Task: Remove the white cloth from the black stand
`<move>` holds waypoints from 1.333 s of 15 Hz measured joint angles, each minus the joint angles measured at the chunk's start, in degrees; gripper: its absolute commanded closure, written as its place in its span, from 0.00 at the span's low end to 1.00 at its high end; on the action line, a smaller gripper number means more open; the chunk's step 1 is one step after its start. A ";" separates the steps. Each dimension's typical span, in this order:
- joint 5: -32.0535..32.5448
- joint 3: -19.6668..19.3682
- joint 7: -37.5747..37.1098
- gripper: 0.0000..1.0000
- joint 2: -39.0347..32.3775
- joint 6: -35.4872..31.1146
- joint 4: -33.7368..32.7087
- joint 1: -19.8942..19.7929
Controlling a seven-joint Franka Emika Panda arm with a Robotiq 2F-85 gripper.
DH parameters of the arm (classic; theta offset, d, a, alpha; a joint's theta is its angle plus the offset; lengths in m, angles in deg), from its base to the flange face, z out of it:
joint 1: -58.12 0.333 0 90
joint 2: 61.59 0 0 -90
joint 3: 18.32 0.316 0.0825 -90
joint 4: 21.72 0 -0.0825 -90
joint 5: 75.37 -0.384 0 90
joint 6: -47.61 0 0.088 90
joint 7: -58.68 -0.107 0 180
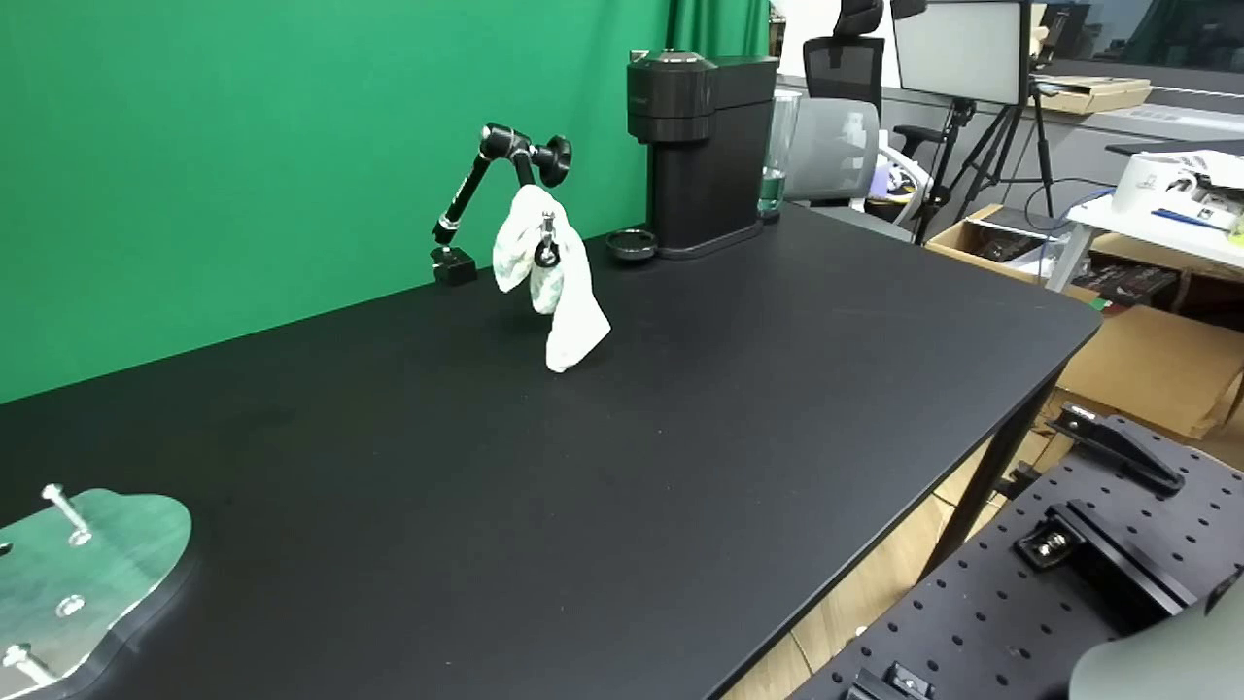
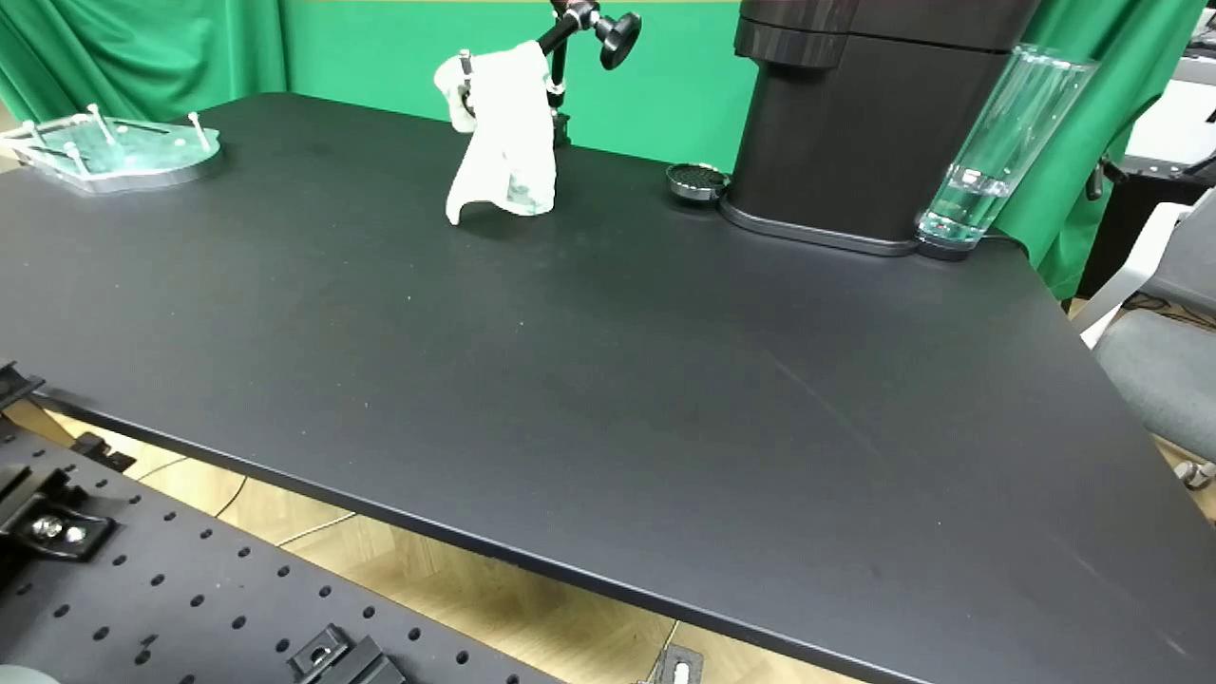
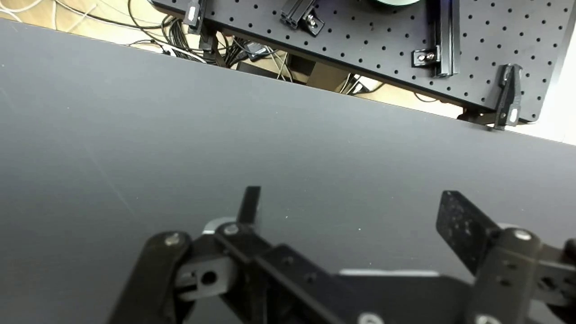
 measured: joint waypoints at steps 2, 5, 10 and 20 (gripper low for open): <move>1.81 0.16 -0.01 0.00 -1.02 -3.94 0.10 0.00; 6.53 0.95 0.03 0.00 -4.96 -14.87 0.34 0.01; 12.24 3.54 1.39 0.00 -15.92 -31.75 -0.32 0.50; 14.44 8.37 11.50 0.00 -35.96 -43.47 -9.87 1.49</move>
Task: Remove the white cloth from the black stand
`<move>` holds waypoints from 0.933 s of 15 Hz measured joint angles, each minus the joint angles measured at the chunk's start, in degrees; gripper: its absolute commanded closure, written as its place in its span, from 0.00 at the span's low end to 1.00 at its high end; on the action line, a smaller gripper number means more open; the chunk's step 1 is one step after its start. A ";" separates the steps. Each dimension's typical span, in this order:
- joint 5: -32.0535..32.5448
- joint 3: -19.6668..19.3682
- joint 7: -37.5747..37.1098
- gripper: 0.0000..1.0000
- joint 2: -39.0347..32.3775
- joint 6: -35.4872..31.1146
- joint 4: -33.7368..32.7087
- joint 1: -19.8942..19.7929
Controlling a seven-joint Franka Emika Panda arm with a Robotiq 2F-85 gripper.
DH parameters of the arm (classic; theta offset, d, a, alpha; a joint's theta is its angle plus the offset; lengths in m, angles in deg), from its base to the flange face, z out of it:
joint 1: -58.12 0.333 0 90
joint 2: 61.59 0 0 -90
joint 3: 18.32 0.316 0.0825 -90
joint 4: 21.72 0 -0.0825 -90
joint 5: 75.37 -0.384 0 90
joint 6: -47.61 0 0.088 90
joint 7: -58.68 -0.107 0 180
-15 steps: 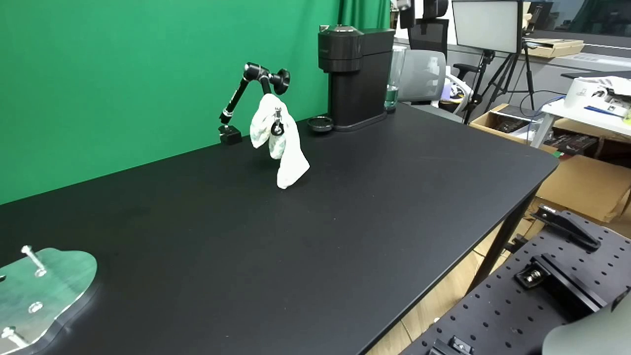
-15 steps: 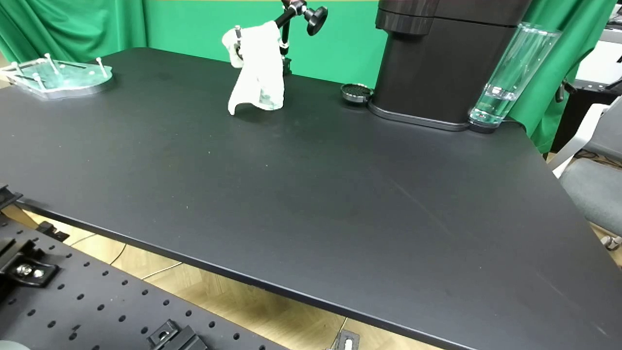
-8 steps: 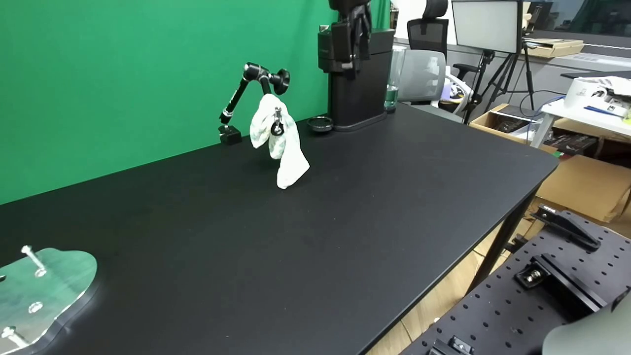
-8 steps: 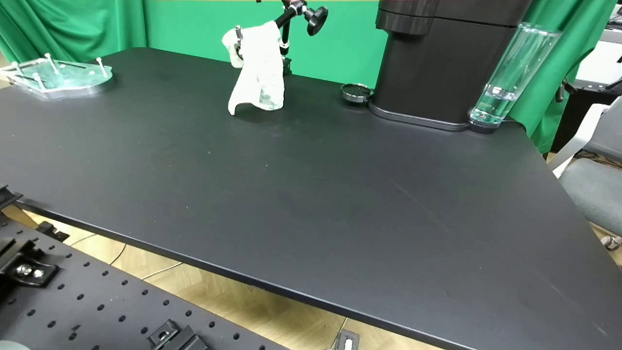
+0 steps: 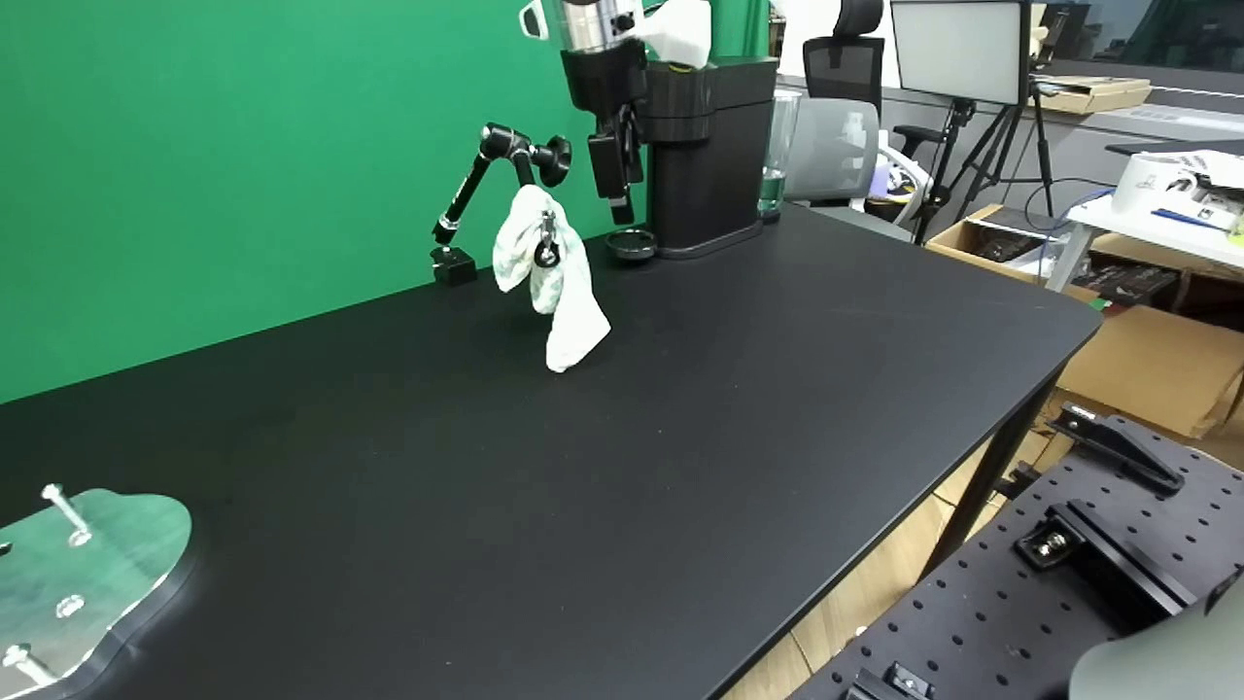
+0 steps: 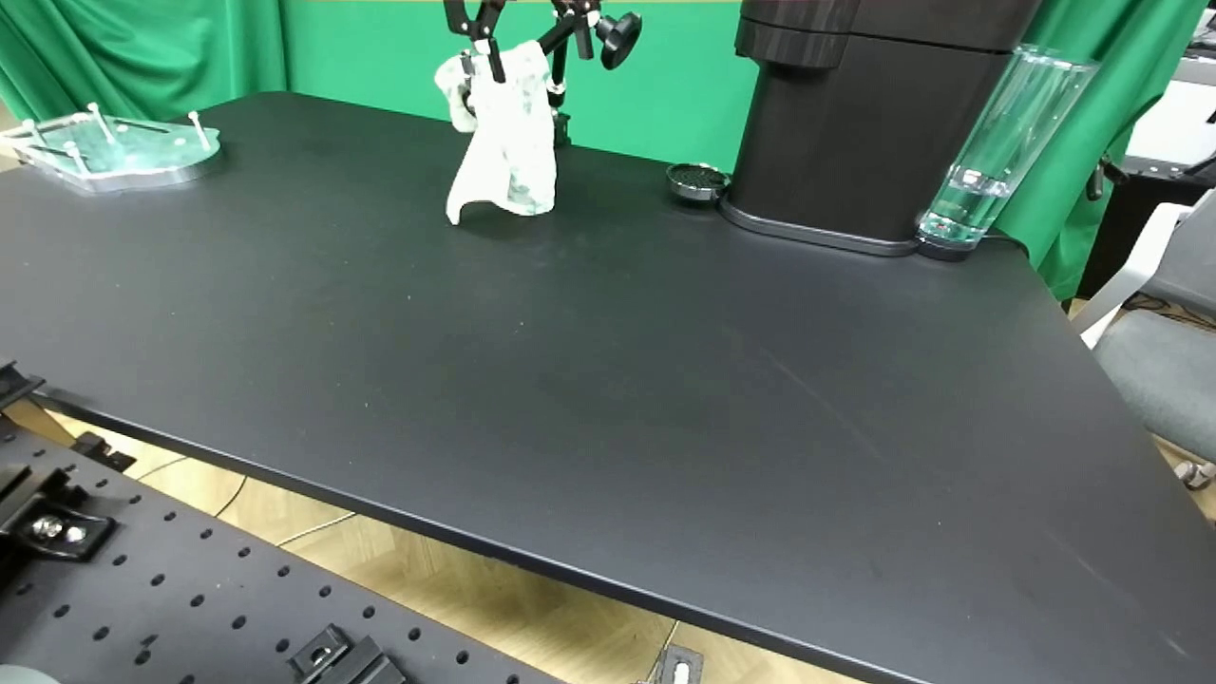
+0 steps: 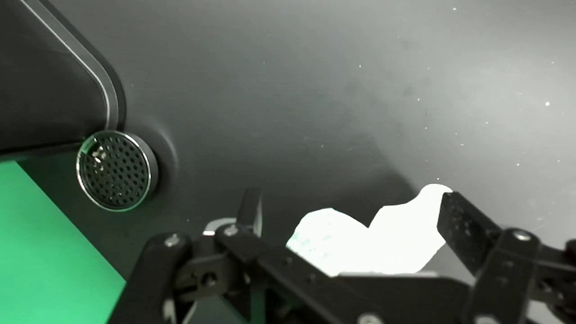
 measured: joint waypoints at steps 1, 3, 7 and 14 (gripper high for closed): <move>-0.26 0.69 1.68 0.00 -1.11 -0.92 -0.45 0.00; -0.94 2.13 4.80 0.00 -2.85 -2.02 -1.27 0.02; -1.84 3.75 9.22 0.32 -4.75 -2.59 -2.55 0.04; -6.40 4.15 12.21 0.82 -6.51 -3.62 -3.37 -0.04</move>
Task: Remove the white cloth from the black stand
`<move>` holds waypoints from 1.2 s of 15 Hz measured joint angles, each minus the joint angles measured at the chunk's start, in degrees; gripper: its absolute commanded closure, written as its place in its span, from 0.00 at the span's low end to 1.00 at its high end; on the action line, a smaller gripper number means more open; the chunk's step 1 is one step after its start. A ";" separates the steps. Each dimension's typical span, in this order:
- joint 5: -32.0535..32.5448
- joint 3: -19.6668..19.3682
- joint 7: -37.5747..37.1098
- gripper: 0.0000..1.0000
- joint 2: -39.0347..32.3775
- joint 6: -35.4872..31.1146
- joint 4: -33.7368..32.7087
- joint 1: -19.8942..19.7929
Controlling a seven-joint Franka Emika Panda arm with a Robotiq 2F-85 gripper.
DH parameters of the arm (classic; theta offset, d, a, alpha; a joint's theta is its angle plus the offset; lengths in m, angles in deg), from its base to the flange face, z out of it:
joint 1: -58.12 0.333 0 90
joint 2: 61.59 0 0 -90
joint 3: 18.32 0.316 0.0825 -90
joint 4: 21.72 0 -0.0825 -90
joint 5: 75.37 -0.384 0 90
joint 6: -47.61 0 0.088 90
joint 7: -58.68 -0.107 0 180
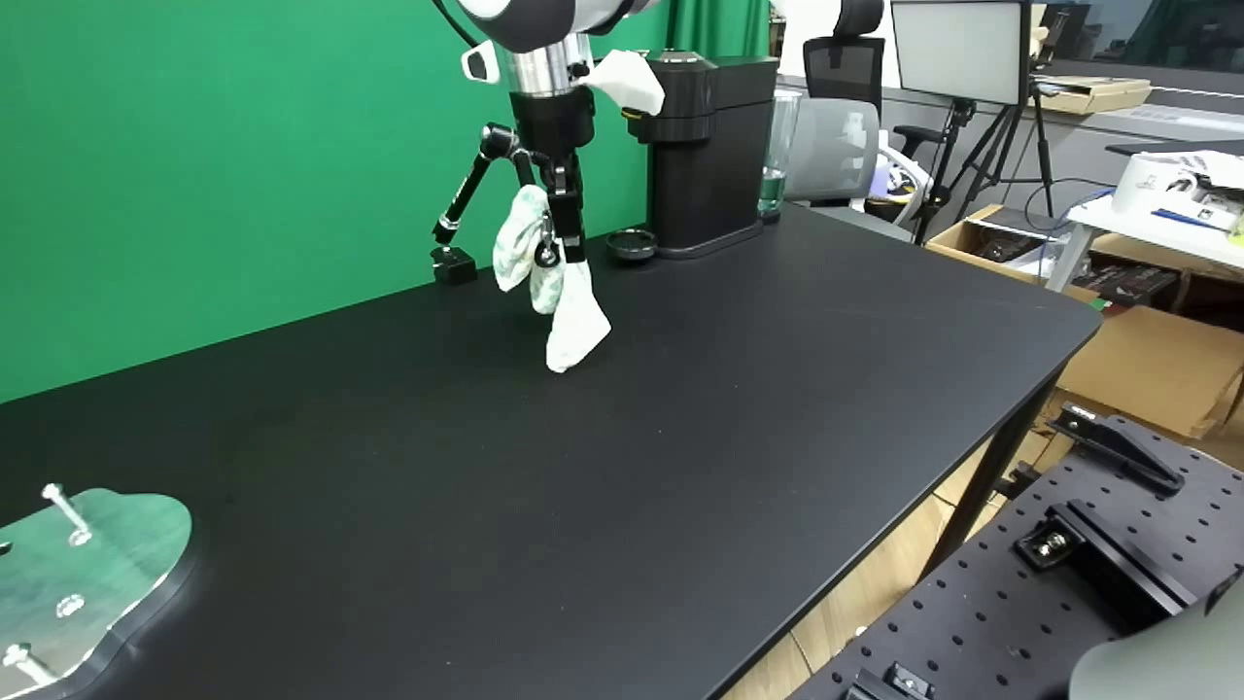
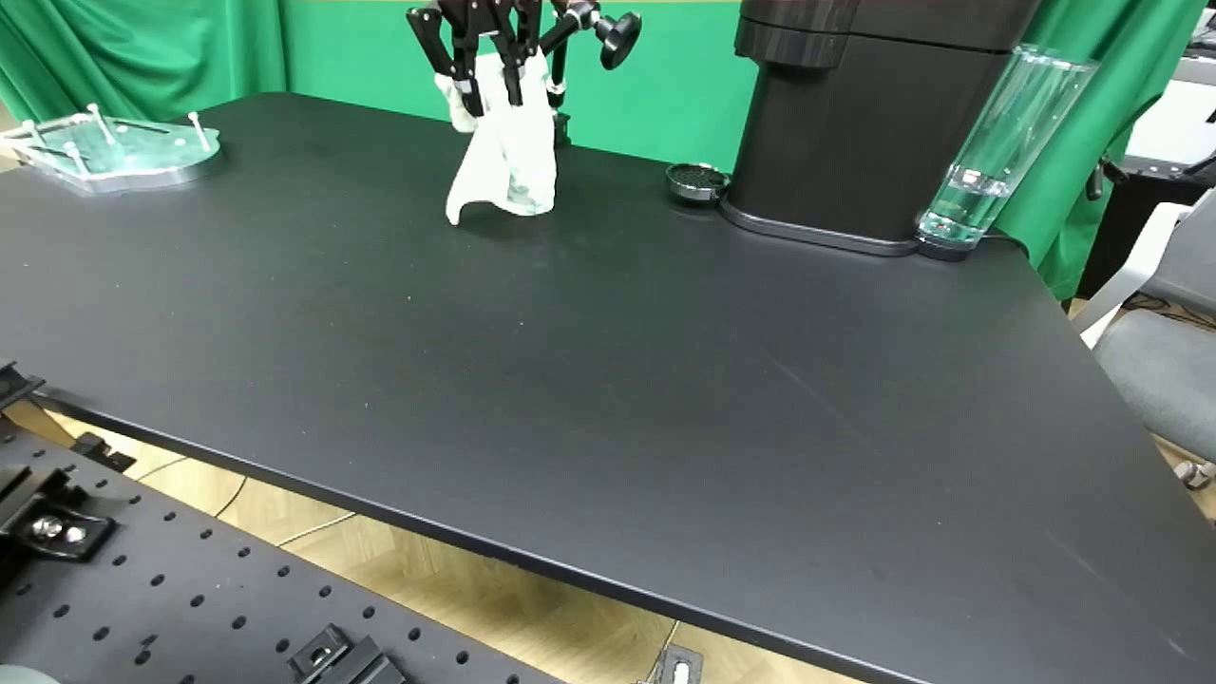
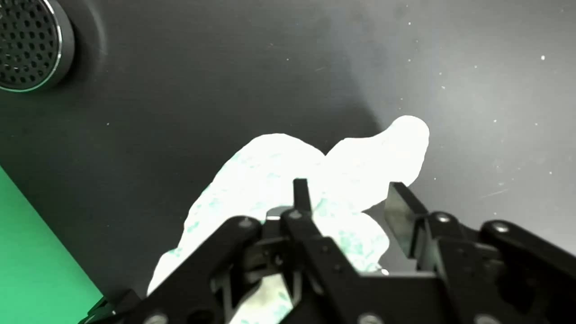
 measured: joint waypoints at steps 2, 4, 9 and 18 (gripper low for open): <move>-4.12 0.09 -0.42 0.95 -0.53 -0.25 -0.10 -0.12; -7.11 0.09 -1.29 1.00 -0.71 -0.28 -0.10 -0.35; -10.05 -0.01 -3.79 0.98 -0.34 -0.38 0.37 -1.17; -10.04 -2.16 -10.50 0.98 4.86 -1.89 1.46 -1.77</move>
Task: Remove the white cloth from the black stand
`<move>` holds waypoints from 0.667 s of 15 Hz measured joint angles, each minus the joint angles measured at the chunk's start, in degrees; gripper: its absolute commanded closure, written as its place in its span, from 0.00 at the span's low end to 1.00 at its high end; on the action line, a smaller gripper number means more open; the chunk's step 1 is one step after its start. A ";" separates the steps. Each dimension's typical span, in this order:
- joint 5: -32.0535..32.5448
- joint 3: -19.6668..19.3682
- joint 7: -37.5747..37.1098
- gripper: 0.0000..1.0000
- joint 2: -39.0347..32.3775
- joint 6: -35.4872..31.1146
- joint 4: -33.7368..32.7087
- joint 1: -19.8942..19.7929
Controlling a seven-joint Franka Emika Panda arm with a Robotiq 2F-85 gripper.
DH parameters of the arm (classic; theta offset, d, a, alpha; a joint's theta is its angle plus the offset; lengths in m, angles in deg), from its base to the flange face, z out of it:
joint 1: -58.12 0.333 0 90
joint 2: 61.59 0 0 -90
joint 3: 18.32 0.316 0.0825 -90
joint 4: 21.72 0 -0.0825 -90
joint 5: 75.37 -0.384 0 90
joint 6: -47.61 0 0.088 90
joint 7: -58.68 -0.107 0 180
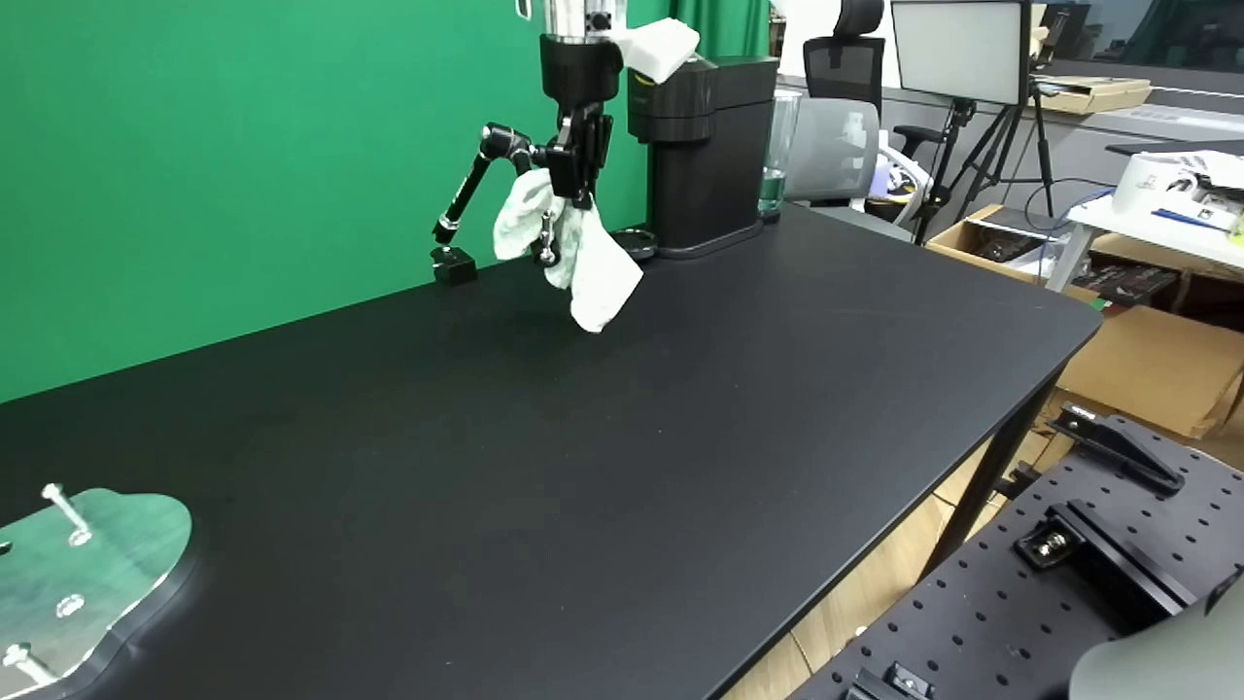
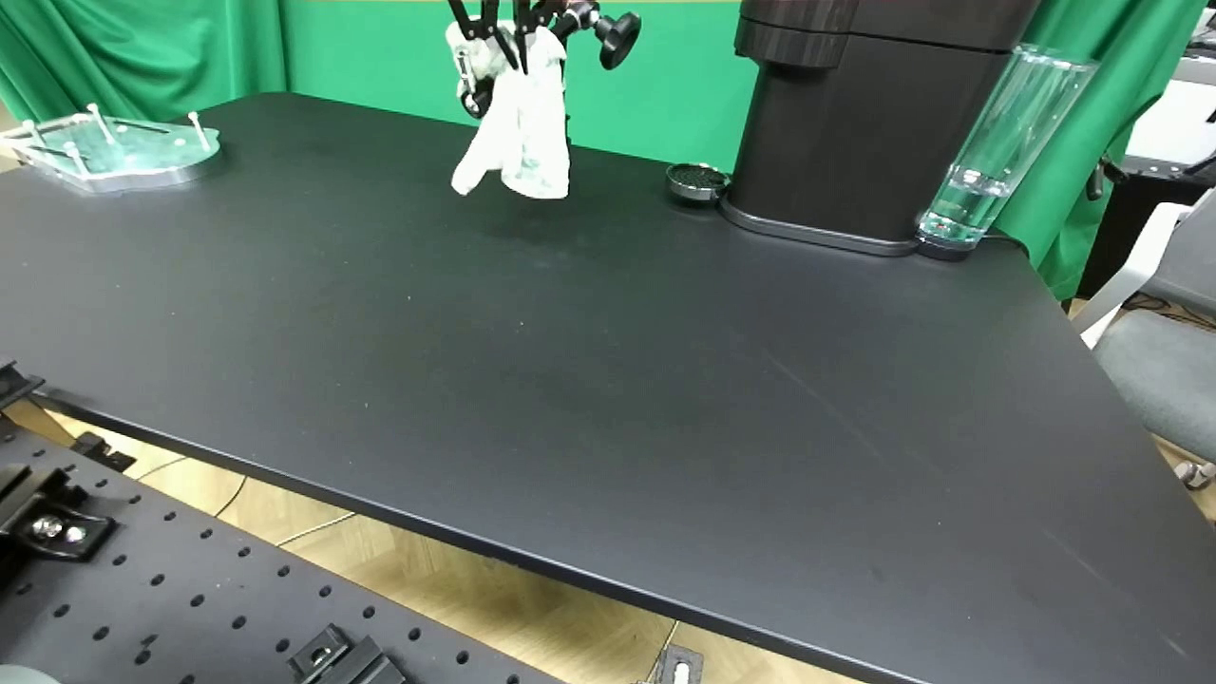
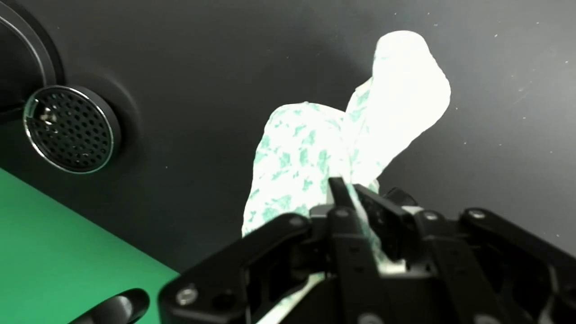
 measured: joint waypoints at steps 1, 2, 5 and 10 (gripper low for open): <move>0.00 -0.31 -0.86 0.98 1.07 0.00 0.70 -0.12; 0.01 -0.69 -1.73 0.98 2.22 0.01 1.60 -0.23; 0.04 -1.80 -4.00 0.68 5.49 0.11 4.94 -0.68; 0.52 -3.54 -7.73 0.41 9.14 1.26 9.58 -0.90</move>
